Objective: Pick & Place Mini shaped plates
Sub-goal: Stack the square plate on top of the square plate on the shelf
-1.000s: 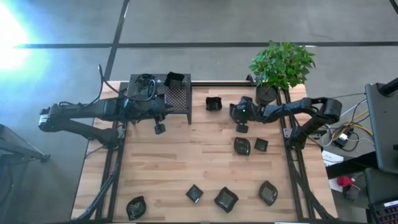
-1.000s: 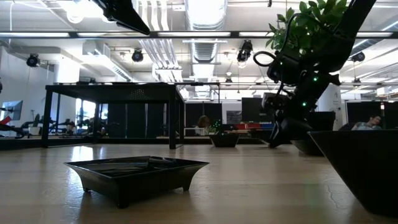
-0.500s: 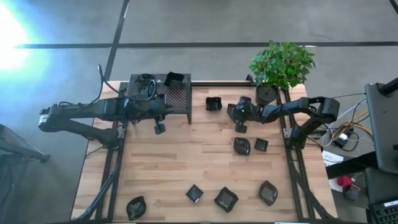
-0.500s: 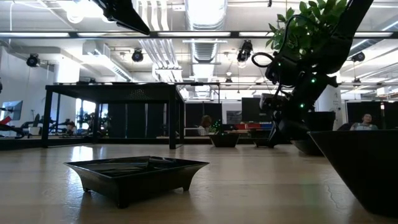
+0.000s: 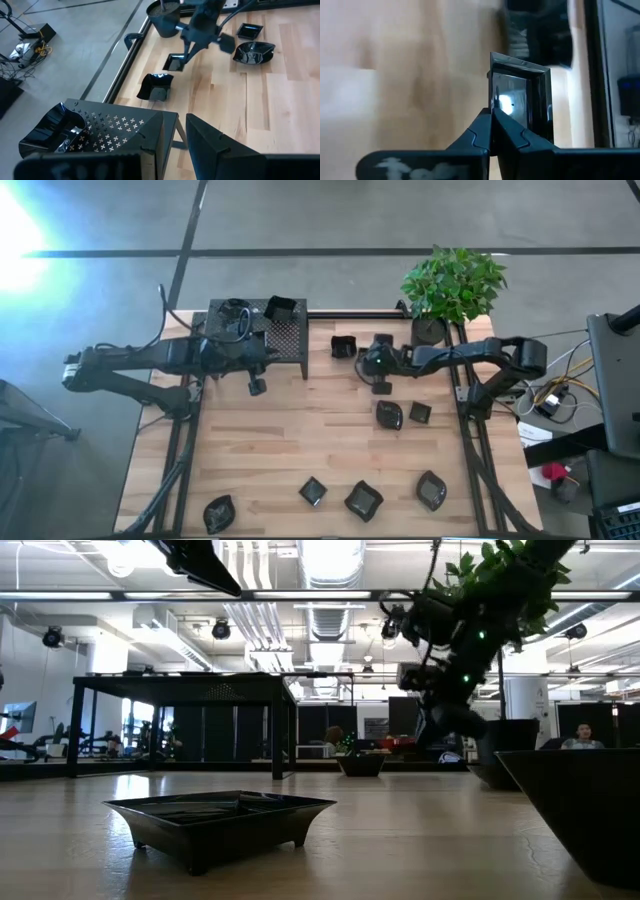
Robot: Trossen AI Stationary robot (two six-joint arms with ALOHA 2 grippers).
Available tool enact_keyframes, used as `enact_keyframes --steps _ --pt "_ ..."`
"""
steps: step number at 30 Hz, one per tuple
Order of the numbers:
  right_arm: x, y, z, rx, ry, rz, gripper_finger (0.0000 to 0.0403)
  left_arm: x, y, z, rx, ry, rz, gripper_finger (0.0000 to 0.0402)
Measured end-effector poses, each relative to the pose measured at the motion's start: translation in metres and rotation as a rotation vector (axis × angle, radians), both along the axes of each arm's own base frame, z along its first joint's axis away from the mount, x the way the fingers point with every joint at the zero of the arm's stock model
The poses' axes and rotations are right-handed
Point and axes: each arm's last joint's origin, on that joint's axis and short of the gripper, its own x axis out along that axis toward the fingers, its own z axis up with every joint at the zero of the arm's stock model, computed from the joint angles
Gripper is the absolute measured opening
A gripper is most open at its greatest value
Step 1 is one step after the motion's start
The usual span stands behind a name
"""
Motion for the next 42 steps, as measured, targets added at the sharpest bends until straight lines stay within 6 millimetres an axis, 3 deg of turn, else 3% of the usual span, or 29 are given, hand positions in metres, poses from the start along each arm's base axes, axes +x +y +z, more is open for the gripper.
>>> enact_keyframes --steps 10,22,34,42 --pt "0.034 0.046 0.055 -0.148 0.045 0.117 0.0008 0.016 -0.001 -0.013 0.004 0.088 -0.077 0.0076" --pt "0.054 0.08 0.097 -0.251 -0.005 0.34 0.0008 0.053 -0.001 -0.032 0.25 0.194 -0.289 0.0076" --pt "0.065 0.098 0.119 -0.255 -0.081 0.424 0.0008 0.078 -0.012 -0.039 0.363 0.147 -0.385 0.0076" --pt "0.069 0.1 0.121 -0.219 -0.129 0.492 0.0008 0.087 -0.014 -0.046 0.382 0.159 -0.406 0.0076"
